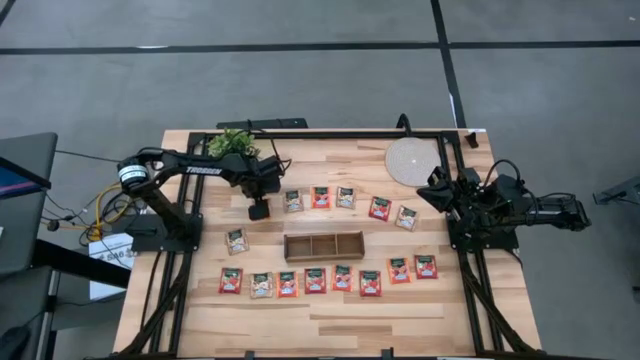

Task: Pick & Place Tea
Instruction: Put the orange tea bag into the left section of the wooden organizer

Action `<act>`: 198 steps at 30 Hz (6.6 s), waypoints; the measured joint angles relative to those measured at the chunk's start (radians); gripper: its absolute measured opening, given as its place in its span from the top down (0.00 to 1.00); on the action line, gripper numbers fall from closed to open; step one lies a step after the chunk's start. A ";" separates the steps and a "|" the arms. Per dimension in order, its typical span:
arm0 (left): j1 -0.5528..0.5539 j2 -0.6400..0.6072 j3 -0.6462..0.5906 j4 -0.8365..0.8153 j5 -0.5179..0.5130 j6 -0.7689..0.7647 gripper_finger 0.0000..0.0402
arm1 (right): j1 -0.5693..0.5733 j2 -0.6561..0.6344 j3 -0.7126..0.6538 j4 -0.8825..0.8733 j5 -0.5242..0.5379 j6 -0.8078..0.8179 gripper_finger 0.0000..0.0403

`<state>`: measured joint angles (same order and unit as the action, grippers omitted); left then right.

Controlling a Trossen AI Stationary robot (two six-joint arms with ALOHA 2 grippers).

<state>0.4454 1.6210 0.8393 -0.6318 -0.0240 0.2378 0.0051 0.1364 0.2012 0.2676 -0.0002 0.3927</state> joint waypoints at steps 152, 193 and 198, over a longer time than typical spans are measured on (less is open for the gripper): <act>-0.003 -0.013 0.068 -0.047 0.001 -0.113 0.74 | 0.000 0.000 0.000 -0.028 0.000 0.000 1.00; 0.013 0.012 -0.015 -0.032 0.011 -0.066 0.76 | 0.000 0.000 0.000 -0.027 0.000 0.000 1.00; 0.014 0.013 -0.016 -0.026 0.027 -0.067 0.82 | 0.000 0.000 0.000 -0.027 0.000 0.000 1.00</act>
<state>0.4599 1.6341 0.8234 -0.6581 0.0029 0.1710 0.0051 0.1364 0.2008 0.2401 -0.0002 0.3927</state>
